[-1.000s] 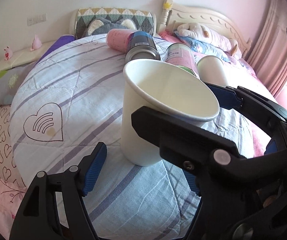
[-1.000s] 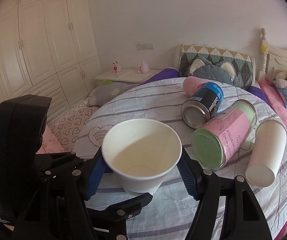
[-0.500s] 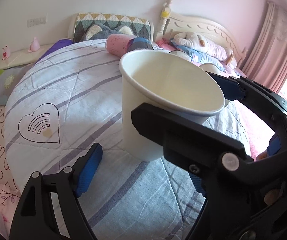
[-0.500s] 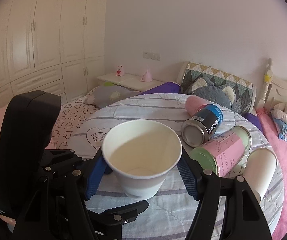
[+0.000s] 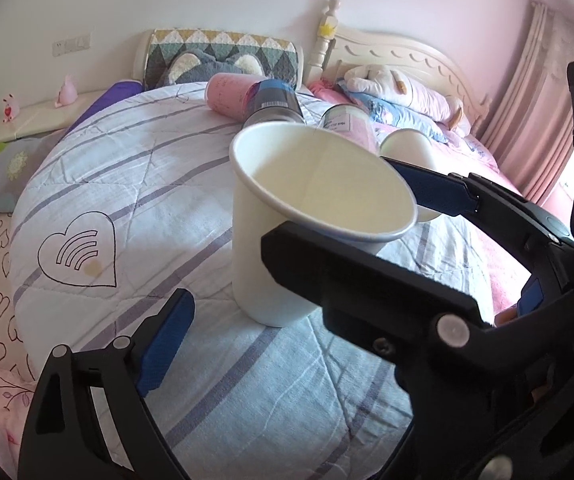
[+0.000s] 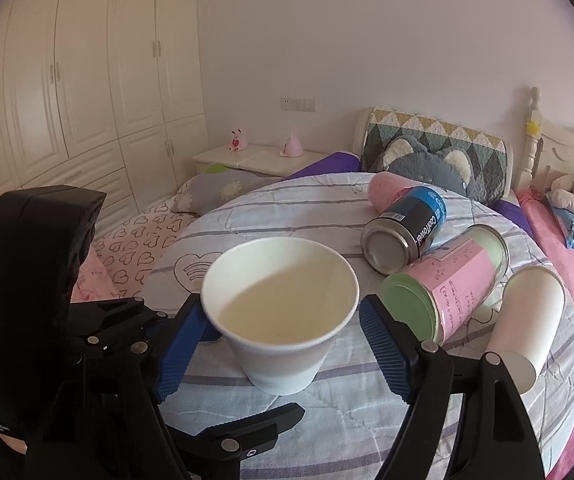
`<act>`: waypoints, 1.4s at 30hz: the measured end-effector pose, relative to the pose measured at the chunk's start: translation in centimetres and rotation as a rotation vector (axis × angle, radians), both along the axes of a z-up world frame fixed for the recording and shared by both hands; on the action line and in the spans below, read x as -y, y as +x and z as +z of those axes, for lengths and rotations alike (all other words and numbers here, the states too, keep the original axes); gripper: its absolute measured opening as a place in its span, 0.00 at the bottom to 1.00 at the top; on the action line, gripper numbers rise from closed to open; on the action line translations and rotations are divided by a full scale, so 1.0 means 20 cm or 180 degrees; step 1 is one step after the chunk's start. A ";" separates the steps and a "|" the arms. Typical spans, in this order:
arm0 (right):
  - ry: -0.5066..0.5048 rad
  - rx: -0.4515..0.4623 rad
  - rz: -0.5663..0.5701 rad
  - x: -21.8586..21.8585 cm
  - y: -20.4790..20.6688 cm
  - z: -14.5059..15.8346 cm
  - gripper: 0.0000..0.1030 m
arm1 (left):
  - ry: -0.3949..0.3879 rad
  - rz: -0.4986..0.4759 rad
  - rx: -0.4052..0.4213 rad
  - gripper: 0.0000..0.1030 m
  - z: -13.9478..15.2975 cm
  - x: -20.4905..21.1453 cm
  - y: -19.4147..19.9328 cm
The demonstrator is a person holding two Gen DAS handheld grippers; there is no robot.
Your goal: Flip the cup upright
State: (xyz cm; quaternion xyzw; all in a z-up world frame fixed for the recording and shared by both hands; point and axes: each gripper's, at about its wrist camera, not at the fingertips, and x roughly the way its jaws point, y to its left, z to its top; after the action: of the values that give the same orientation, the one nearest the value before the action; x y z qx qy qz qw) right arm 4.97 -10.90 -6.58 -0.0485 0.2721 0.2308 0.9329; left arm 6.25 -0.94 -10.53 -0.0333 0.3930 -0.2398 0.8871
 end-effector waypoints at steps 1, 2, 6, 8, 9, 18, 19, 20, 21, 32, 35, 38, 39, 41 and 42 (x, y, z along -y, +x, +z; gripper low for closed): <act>0.0022 0.0012 -0.0015 0.01 -0.01 0.01 0.77 | -0.0018 -0.0017 0.0031 0.90 0.02 0.00 -0.01; 0.0035 0.0023 -0.0029 0.01 -0.02 0.02 0.77 | -0.0020 -0.0023 0.0052 0.91 0.03 0.00 -0.02; 0.0099 0.0081 -0.0045 0.05 -0.07 0.06 0.78 | -0.0040 -0.0071 0.0136 0.92 0.09 0.02 -0.08; 0.0140 0.0097 -0.0086 0.08 -0.09 0.08 0.78 | -0.0043 -0.0097 0.0176 0.92 0.12 0.02 -0.11; 0.0157 0.0116 -0.0100 0.09 -0.11 0.09 0.78 | -0.0037 -0.0108 0.0198 0.93 0.13 0.03 -0.13; 0.0298 0.0313 -0.0303 0.17 -0.30 0.23 0.80 | 0.0120 0.0020 0.0666 0.97 0.34 0.05 -0.34; 0.0297 0.0357 -0.0337 0.18 -0.32 0.25 0.81 | 0.0180 0.0076 0.0775 0.97 0.37 0.05 -0.37; 0.0288 0.0397 -0.0379 0.19 -0.35 0.26 0.82 | 0.0254 0.0144 0.0855 0.98 0.40 0.05 -0.39; 0.0284 0.0424 -0.0417 0.19 -0.37 0.28 0.82 | 0.0369 0.0242 0.0917 0.99 0.42 0.06 -0.41; 0.0431 0.0806 -0.1339 0.38 -0.57 0.43 1.00 | 0.0864 0.1134 0.1161 1.00 0.54 -0.03 -0.49; 0.0410 0.0787 -0.1451 0.42 -0.57 0.44 1.00 | 0.0819 0.1208 0.1095 1.00 0.55 -0.05 -0.49; 0.0514 0.0672 -0.1472 0.46 -0.56 0.41 1.00 | 0.0718 0.1187 0.0990 1.00 0.54 -0.06 -0.49; 0.0541 0.0640 -0.1474 0.47 -0.57 0.40 1.00 | 0.0710 0.1185 0.0976 1.00 0.54 -0.05 -0.49; 0.0577 0.0589 -0.1472 0.49 -0.57 0.38 1.00 | 0.0714 0.1193 0.1005 1.00 0.54 -0.04 -0.50; 0.0588 0.0588 -0.1480 0.50 -0.57 0.38 1.00 | 0.0722 0.1183 0.1012 1.00 0.54 -0.03 -0.51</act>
State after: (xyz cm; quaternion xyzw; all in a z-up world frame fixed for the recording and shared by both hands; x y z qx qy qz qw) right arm -6.38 -20.85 0.95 0.0798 0.1674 0.0288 0.9822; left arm -3.86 -0.42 0.34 0.0328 0.2602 -0.0294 0.9646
